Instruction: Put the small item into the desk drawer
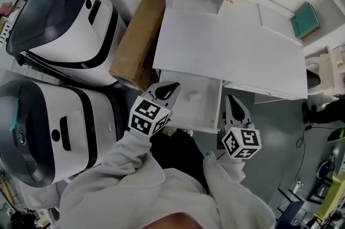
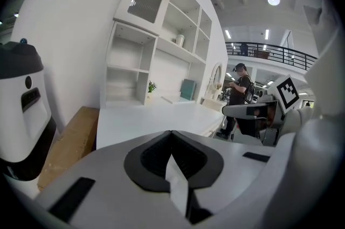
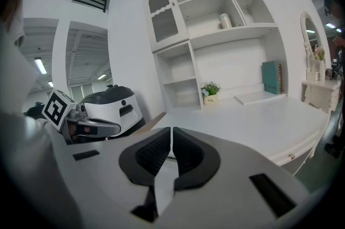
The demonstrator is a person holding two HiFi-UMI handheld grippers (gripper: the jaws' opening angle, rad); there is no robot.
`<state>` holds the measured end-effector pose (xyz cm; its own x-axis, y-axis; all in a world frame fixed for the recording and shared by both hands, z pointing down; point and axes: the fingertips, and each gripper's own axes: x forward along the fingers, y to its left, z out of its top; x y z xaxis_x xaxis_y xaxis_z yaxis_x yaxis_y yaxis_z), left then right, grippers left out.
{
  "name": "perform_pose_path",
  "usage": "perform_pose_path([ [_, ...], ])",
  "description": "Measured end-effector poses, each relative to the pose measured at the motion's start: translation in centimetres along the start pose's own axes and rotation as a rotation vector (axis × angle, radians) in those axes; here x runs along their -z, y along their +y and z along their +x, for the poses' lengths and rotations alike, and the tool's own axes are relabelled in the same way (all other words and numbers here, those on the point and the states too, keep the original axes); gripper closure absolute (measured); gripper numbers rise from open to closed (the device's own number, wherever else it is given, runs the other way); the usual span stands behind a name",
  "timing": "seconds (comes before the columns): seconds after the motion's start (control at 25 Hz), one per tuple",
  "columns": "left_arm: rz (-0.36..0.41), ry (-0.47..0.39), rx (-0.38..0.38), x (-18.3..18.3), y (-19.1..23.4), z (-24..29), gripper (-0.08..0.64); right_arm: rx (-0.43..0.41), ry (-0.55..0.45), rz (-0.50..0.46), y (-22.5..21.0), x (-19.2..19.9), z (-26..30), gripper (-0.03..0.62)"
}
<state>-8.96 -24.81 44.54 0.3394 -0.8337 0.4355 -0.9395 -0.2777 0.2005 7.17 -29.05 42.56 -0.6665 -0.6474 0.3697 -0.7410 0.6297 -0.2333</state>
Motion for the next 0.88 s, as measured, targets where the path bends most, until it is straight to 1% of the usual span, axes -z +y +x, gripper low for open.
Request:
perform_pose_path([
  [0.12, 0.019, -0.053, -0.05, -1.4, 0.8, -1.2, 0.545, 0.004, -0.036, -0.041, -0.3, -1.9, -0.2, 0.552],
  [0.28, 0.028, -0.154, -0.116, -3.5, 2.3, -2.8, 0.544, 0.035, -0.089, -0.136, -0.6, -4.4, -0.9, 0.552],
  [0.36, 0.037, -0.178, -0.154, -4.2, 3.0, -3.5, 0.545, 0.052, -0.117, -0.157, -0.9, -5.4, -1.3, 0.552],
  [0.48, 0.066, -0.195, -0.197, -4.9, 3.6, -4.3, 0.545, 0.077, -0.151, -0.159, -1.7, -6.5, -2.1, 0.552],
  [0.6, 0.089, -0.203, -0.208, -5.2, 3.7, -4.4, 0.545, 0.107, -0.171, -0.164, -2.7, -7.1, -2.9, 0.554],
  [0.68, 0.089, -0.208, -0.21, -5.4, 3.7, -4.4, 0.545, 0.119, -0.175, -0.16, -3.2, -7.1, -3.2, 0.555],
  [0.88, 0.105, -0.211, -0.189, -5.8, 2.8, -3.9, 0.545, 0.137, -0.172, -0.145, -3.9, -6.9, -3.7, 0.555],
])
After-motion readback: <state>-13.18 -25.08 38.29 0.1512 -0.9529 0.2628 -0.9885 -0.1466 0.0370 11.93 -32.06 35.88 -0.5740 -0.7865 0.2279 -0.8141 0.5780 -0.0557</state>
